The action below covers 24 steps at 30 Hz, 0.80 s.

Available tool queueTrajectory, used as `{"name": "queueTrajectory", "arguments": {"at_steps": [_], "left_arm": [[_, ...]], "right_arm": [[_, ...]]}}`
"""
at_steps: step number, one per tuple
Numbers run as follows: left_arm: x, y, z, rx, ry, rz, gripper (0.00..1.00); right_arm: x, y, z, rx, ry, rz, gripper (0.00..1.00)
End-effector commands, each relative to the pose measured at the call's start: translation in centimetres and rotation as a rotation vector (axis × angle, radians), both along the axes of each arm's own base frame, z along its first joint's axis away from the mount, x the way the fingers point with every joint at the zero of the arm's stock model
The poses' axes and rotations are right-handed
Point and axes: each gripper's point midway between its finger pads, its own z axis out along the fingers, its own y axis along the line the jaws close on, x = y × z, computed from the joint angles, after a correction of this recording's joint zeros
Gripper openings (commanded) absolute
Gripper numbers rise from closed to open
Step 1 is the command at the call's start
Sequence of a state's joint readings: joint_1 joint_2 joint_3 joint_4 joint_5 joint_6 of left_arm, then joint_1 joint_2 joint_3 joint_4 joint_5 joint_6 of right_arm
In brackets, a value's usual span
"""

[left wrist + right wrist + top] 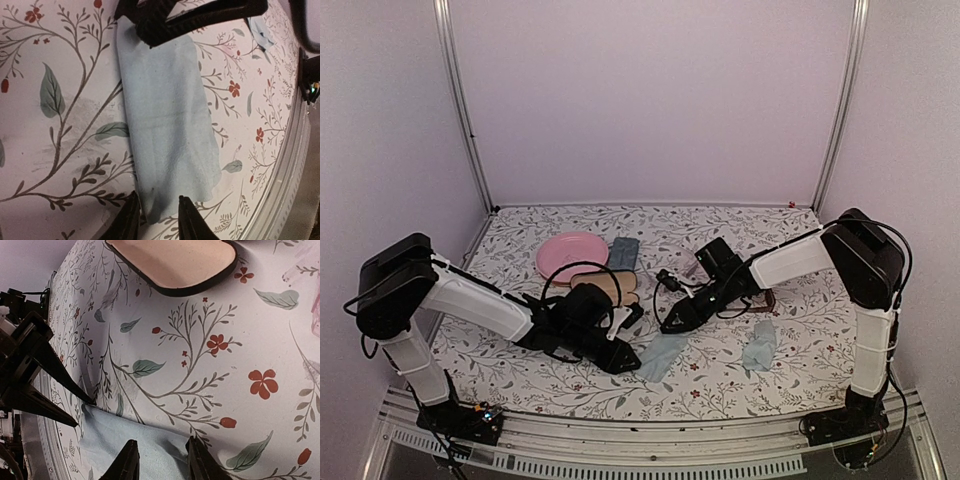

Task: Organize the sunglasses
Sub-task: Pick up the folded cleaning cloth from the center of the board.

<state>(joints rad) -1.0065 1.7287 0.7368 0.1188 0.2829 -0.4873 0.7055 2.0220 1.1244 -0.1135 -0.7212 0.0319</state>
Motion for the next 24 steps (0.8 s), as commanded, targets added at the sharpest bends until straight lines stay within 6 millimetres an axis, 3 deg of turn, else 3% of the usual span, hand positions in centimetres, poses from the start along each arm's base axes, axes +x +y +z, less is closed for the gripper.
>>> {"name": "queueTrajectory", "arguments": {"at_steps": [1, 15, 20, 24], "left_arm": [[-0.94, 0.78, -1.63, 0.06, 0.04, -0.001, 0.27], [-0.78, 0.75, -1.59, 0.088, 0.024, -0.002, 0.14], [-0.51, 0.81, -1.42, 0.098, 0.01, 0.0, 0.15], [-0.47, 0.71, -1.24, 0.092, 0.007, -0.003, 0.21]], "right_arm": [[-0.98, -0.52, -1.04, -0.013, 0.042, 0.025, 0.33], [-1.06, -0.47, -0.48, 0.003, 0.008, 0.055, 0.27], [-1.12, -0.25, -0.52, 0.017, 0.015, 0.058, 0.13], [-1.25, -0.27, -0.09, 0.029, 0.012, 0.06, 0.04]]}}
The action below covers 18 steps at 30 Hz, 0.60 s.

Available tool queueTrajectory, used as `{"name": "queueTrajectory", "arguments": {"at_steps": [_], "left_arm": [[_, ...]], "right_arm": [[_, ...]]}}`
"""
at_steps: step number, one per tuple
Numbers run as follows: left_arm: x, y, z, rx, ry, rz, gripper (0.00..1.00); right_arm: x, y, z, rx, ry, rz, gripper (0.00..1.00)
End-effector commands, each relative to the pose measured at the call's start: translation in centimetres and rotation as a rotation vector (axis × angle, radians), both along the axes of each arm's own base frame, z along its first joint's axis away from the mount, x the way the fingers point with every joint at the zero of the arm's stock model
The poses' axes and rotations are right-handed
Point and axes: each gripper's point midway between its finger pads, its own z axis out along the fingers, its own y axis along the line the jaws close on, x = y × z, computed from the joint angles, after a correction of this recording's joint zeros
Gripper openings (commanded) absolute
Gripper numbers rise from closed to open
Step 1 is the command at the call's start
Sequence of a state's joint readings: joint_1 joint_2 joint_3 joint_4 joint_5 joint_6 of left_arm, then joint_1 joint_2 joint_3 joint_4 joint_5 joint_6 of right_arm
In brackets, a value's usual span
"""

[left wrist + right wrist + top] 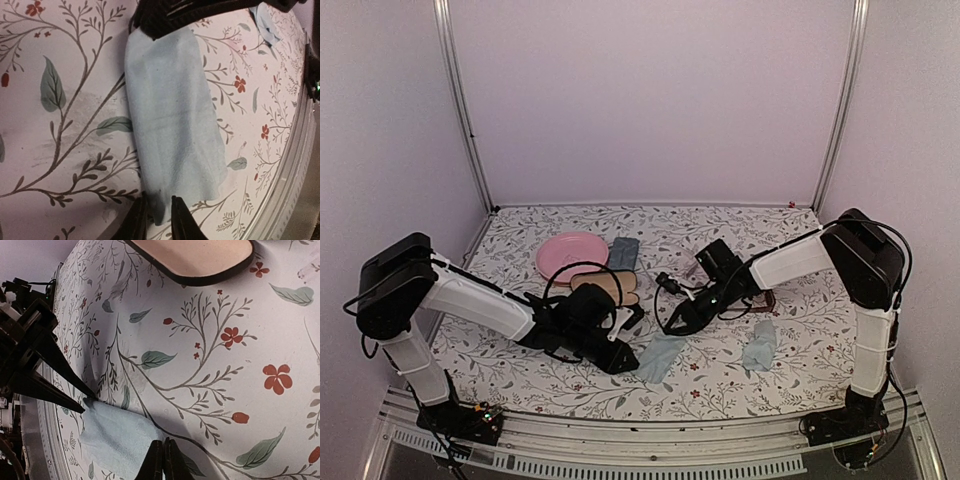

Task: Organize the sunglasses
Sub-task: Pick up the folded cleaning cloth from the center of the board.

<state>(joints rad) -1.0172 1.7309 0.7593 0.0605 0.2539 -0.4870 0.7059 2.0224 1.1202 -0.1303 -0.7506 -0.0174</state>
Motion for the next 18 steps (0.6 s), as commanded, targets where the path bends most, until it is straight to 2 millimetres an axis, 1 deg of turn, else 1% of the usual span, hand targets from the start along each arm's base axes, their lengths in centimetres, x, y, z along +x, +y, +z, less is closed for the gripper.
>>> {"name": "queueTrajectory", "arguments": {"at_steps": [1, 3, 6, 9, 18], "left_arm": [[-0.3, 0.4, -0.9, 0.046, 0.006, -0.009, 0.23], [-0.2, 0.4, -0.8, 0.042, 0.001, -0.008, 0.28], [0.0, 0.5, -0.7, 0.038, -0.002, -0.003, 0.33], [0.0, 0.6, -1.1, 0.045, 0.002, -0.003, 0.34], [0.2, 0.7, -1.2, 0.046, -0.005, -0.005, 0.38]], "right_arm": [[-0.6, -0.2, 0.1, 0.018, 0.014, 0.013, 0.02], [-0.7, -0.3, 0.4, 0.023, 0.01, 0.01, 0.0], [-0.9, -0.6, 0.8, 0.031, 0.006, 0.003, 0.0], [-0.9, -1.1, 1.1, 0.032, 0.031, -0.033, 0.0], [-0.6, -3.3, 0.3, 0.001, 0.111, -0.172, 0.0]]}}
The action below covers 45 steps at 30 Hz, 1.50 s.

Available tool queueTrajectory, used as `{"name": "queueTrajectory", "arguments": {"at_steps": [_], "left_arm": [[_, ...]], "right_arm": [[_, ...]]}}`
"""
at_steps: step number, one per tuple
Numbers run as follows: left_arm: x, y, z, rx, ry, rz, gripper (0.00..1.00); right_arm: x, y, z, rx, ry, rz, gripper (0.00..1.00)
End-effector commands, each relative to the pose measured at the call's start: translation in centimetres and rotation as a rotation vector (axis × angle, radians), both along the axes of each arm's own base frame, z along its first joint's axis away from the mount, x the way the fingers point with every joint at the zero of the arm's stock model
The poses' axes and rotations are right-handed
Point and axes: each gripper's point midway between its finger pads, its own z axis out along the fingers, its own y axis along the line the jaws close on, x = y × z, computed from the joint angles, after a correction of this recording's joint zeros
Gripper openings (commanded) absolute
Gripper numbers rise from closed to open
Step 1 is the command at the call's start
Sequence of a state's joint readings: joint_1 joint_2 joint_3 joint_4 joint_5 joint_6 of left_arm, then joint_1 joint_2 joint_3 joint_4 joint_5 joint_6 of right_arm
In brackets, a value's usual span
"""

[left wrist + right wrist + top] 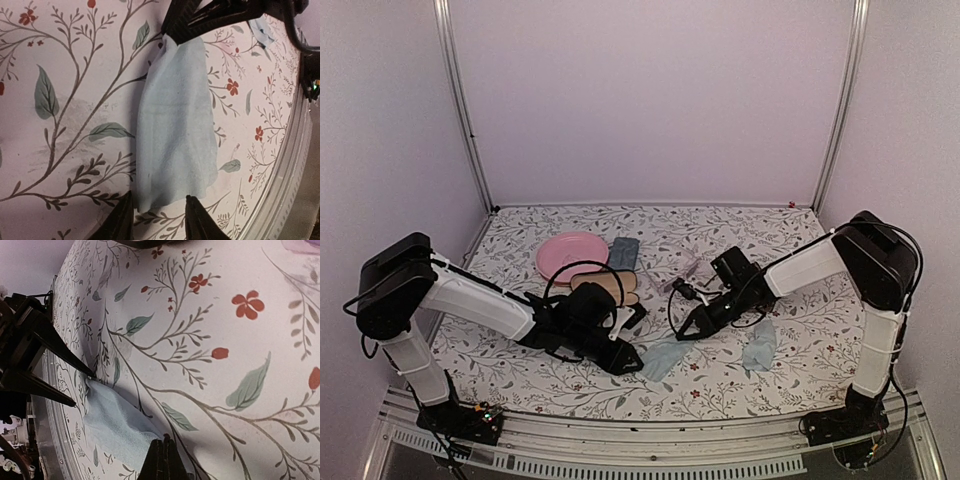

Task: Organize the sunglasses
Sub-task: Pick up the folded cleaning cloth from the center of the board.

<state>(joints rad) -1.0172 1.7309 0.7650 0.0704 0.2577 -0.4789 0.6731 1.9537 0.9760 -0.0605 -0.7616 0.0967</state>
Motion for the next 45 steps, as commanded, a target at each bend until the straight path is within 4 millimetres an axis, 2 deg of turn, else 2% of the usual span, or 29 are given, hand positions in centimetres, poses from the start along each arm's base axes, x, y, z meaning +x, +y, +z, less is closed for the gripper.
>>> {"name": "queueTrajectory", "arguments": {"at_steps": [1, 9, 12, 20, 33, 40, 45], "left_arm": [[0.1, 1.0, -1.7, 0.06, 0.003, 0.002, 0.38], [1.3, 0.6, -2.1, 0.085, -0.027, -0.002, 0.37], [1.5, 0.5, -2.4, 0.09, -0.02, -0.004, 0.34], [0.9, 1.0, -2.9, 0.098, 0.005, -0.005, 0.26], [0.0, 1.8, -2.9, 0.093, 0.027, -0.005, 0.2], [0.1, 1.8, -2.7, 0.088, 0.021, -0.002, 0.16], [0.2, 1.6, -2.2, 0.081, 0.015, -0.003, 0.09]], "right_arm": [[0.6, -0.8, 1.0, 0.009, 0.019, -0.085, 0.0], [0.3, -1.3, 1.3, 0.004, 0.028, -0.111, 0.0], [0.3, -1.4, 1.3, 0.001, 0.029, -0.113, 0.0], [0.5, -1.4, 1.4, 0.001, 0.025, -0.118, 0.0], [0.8, -1.3, 1.7, 0.0, 0.018, -0.12, 0.0], [1.0, -1.1, 1.8, 0.002, 0.018, -0.118, 0.0], [1.2, -1.0, 2.2, 0.009, 0.004, -0.115, 0.0]]}}
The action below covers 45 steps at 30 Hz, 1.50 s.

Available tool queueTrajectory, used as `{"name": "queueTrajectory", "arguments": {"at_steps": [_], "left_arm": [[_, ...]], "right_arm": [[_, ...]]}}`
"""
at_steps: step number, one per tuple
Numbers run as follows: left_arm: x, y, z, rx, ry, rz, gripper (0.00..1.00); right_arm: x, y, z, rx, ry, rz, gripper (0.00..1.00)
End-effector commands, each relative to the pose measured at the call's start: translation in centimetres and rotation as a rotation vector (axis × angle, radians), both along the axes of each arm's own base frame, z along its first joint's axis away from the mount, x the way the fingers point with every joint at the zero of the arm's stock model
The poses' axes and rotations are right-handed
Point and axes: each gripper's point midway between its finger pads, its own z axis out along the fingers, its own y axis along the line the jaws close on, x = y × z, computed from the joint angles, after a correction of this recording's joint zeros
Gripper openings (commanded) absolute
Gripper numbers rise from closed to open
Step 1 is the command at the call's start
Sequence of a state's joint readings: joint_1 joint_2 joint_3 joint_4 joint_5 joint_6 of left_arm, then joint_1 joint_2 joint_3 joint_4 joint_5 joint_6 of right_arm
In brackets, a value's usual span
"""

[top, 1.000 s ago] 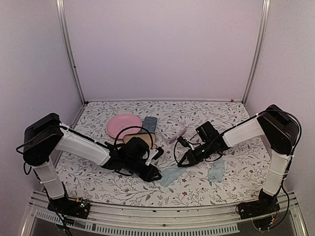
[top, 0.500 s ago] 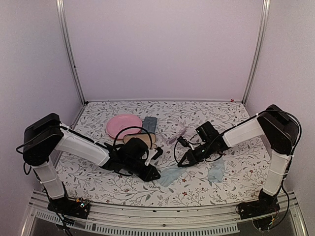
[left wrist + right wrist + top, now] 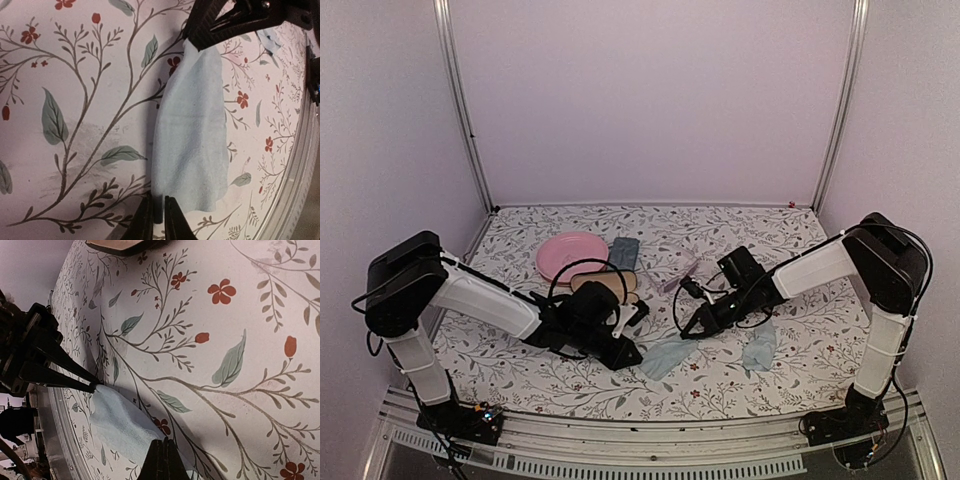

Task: Organize the sunglasses
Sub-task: Pick up the folded cleaning cloth from the center of the board, then place the folded cleaning cloth in the sunglasses case.

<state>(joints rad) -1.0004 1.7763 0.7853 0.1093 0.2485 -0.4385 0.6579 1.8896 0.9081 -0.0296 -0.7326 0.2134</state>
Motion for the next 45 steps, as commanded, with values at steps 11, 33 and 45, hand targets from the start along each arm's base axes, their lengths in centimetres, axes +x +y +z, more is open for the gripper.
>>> {"name": "queueTrajectory", "arguments": {"at_steps": [11, 33, 45], "left_arm": [[0.4, 2.5, 0.0, 0.093, -0.011, 0.008, 0.0], [8.7, 9.1, 4.0, 0.289, -0.148, 0.111, 0.0], [13.0, 12.8, 5.5, 0.399, -0.17, 0.188, 0.0]], "right_arm": [[1.9, 0.7, 3.0, 0.033, -0.099, 0.004, 0.0], [5.8, 7.8, 5.2, 0.185, -0.171, 0.033, 0.0], [8.8, 11.9, 5.7, 0.24, -0.181, -0.009, 0.0]]}}
